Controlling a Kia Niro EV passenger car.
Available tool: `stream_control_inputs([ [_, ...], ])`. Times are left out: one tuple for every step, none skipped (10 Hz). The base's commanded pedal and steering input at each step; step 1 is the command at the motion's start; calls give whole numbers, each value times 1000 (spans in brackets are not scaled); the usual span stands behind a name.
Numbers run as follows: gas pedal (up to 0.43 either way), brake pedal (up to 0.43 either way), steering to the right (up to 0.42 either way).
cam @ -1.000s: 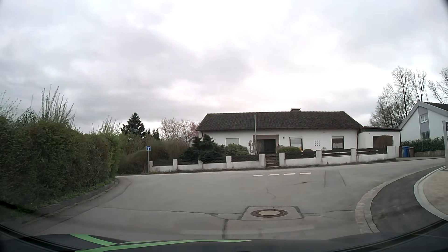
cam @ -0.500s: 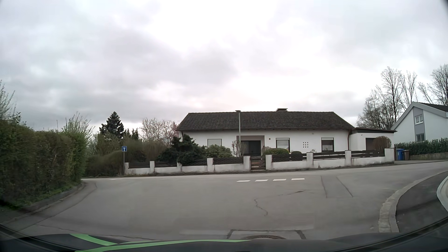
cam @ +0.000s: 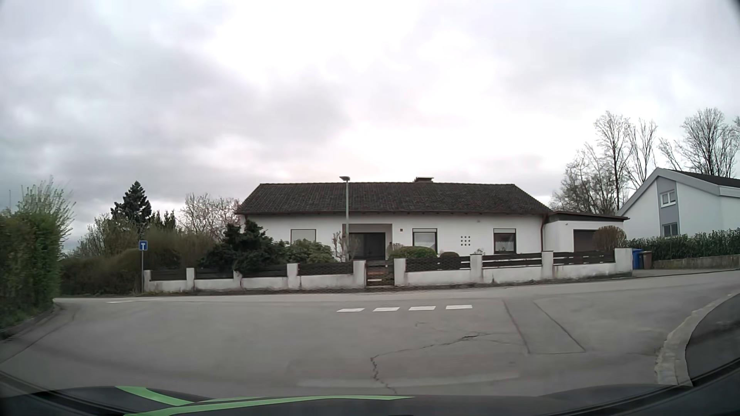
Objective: Follow the waypoints while adhering to traffic rules and regulations
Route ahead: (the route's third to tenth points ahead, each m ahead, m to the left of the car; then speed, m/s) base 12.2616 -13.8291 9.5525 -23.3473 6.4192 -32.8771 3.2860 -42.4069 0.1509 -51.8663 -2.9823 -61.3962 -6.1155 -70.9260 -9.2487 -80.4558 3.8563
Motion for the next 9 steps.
stream_control_inputs([
  [39,0,266],
  [39,0,273],
  [39,0,285],
  [8,0,292],
  [8,0,296],
  [8,0,301],
  [8,0,306],
  [8,0,310],
  [0,0,316],
])
